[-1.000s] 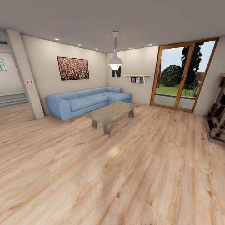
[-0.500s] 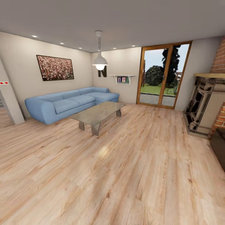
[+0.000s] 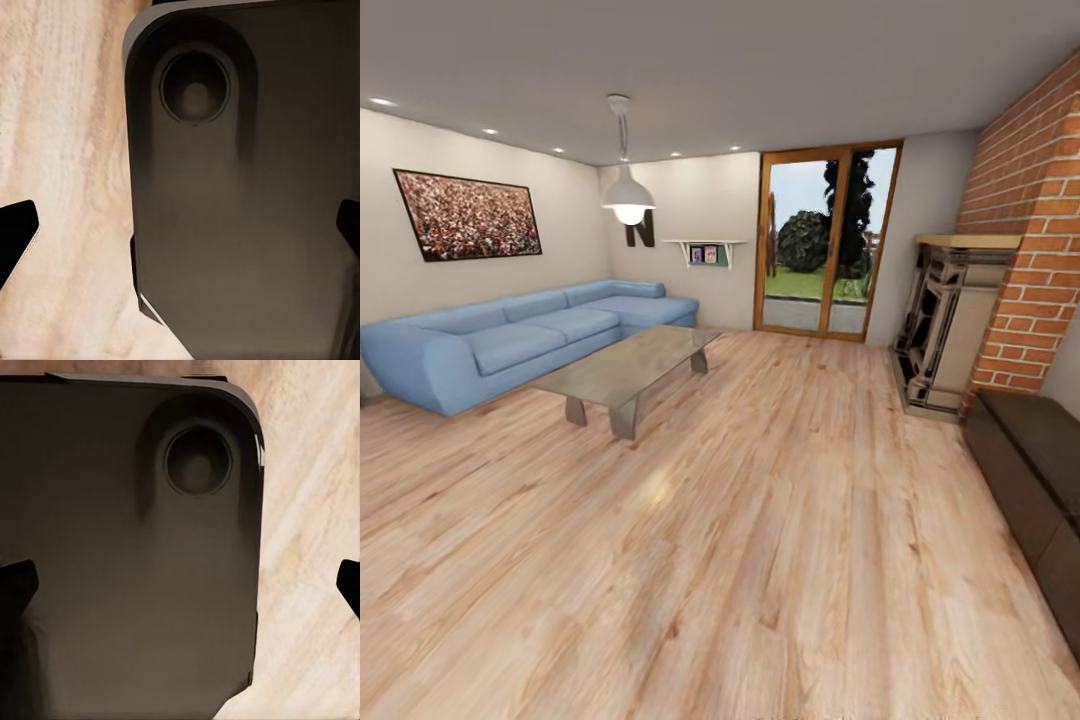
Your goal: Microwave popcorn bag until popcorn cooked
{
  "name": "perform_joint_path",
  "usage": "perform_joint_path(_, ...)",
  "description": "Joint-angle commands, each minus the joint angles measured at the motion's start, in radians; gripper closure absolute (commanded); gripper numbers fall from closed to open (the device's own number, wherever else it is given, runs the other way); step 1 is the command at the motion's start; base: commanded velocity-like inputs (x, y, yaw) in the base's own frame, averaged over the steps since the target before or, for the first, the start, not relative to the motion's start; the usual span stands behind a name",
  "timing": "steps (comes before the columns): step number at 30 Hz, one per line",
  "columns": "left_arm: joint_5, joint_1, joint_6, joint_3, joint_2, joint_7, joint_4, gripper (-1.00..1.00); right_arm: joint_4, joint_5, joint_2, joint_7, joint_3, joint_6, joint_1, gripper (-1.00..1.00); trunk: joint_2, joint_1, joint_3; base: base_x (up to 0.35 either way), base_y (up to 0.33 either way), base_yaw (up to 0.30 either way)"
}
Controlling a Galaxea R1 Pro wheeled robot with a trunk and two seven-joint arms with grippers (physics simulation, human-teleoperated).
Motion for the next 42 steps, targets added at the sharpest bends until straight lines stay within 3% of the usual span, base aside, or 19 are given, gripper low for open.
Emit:
perform_joint_path(1,0.0,0.0,-0.002,-0.001,0.0,0.0,0.0,-1.0,0.001,-0.002,0.0,0.001,-0.001,-0.005,0.0,-1.0,0.0,0.0,-0.001,0.0,0.0,-0.296)
perform_joint_path(42,0.0,0.0,-0.002,-0.001,0.0,0.0,0.0,-1.0,0.003,-0.002,-0.001,0.004,-0.001,-0.005,0.0,-1.0,0.0,0.0,-0.001,0.0,0.0,-0.296)
